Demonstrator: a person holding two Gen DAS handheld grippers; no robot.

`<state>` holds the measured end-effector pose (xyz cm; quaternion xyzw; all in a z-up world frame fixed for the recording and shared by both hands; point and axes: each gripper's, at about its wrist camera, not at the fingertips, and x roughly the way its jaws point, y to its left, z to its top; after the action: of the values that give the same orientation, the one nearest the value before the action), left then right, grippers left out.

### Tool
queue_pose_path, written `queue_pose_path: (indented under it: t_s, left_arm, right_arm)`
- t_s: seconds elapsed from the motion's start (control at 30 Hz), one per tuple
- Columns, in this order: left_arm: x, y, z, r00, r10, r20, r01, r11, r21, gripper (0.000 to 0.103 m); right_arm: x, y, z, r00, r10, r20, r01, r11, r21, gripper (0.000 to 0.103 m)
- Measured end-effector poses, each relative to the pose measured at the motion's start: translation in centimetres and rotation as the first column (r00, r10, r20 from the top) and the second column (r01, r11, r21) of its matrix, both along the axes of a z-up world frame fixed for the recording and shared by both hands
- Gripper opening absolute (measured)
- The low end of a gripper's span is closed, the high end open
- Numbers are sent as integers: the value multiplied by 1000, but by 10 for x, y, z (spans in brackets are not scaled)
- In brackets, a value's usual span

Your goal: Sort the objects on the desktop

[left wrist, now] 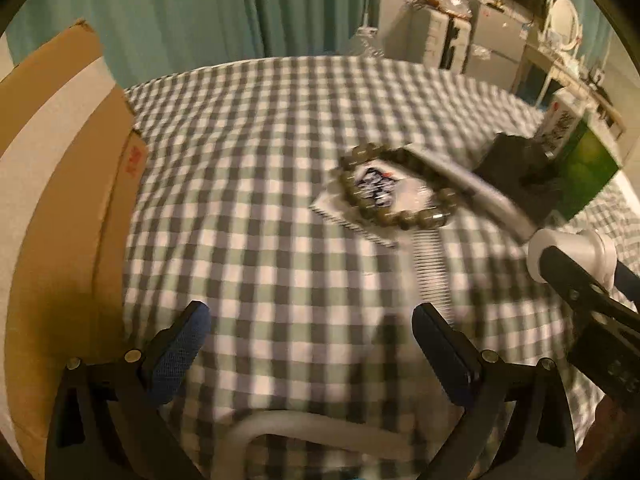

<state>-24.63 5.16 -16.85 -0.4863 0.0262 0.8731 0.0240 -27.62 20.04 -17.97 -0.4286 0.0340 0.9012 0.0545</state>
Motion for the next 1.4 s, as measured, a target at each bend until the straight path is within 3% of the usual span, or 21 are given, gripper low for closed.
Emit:
queue_pose_path:
  t_s: [0.1,0.2,0.27,0.3,0.33,0.37,0.5,0.57,0.8,0.97,1.17,1.27,1.4]
  left_arm:
    - [-6,25,0,998,-48,-27,48,999,13,103]
    - [-7,43,-5,993,-101,-61,102,995,15,98]
    - [-10,50,-11,992,-107,-61,106,994,-26,54]
    - [-11,49,-11,994,-90,-66,90,996,5,50]
    - [-13,48,-10,995,-76,-61,78,997,30,35]
    - [-12,47,-9,996,-79,-48,82,995,53,27]
    - [-18,38,-7,996,-83,-33,86,990,112,27]
    - [-7,14,-5,997,-66,-26,70,987,144,27]
    - [-4,2,9,998,-60,-31,64,988,144,27]
    - [3,-3,39,990,-53,-131,70,989,133,27]
    - [16,-29,82,963,0,-270,44,986,159,26]
    - [13,-39,98,950,26,-312,32,983,179,26]
    - [14,-48,109,934,57,-352,5,985,172,26]
  right_arm:
    - [22,17,12,997,-51,-54,49,998,-33,100]
    - [35,35,14,993,-109,-46,104,989,-106,100]
    - [41,41,14,989,-142,-39,135,981,-139,100]
    - [44,41,14,988,-152,-42,145,979,-142,100]
    - [47,43,15,985,-164,-50,156,978,-135,100]
    - [48,45,15,984,-172,-53,164,979,-122,100]
    - [49,45,15,982,-185,-31,181,979,-94,100]
    - [52,46,17,981,-191,-39,186,977,-102,100]
    - [54,40,27,985,-162,-56,156,982,-107,100]
    - [54,23,40,992,-102,-77,93,989,-113,100]
    - [58,0,65,992,-33,-124,18,993,-119,100]
    - [57,-3,77,990,-17,-139,-5,987,-159,100]
    - [59,-16,92,985,19,-171,-43,990,-136,100]
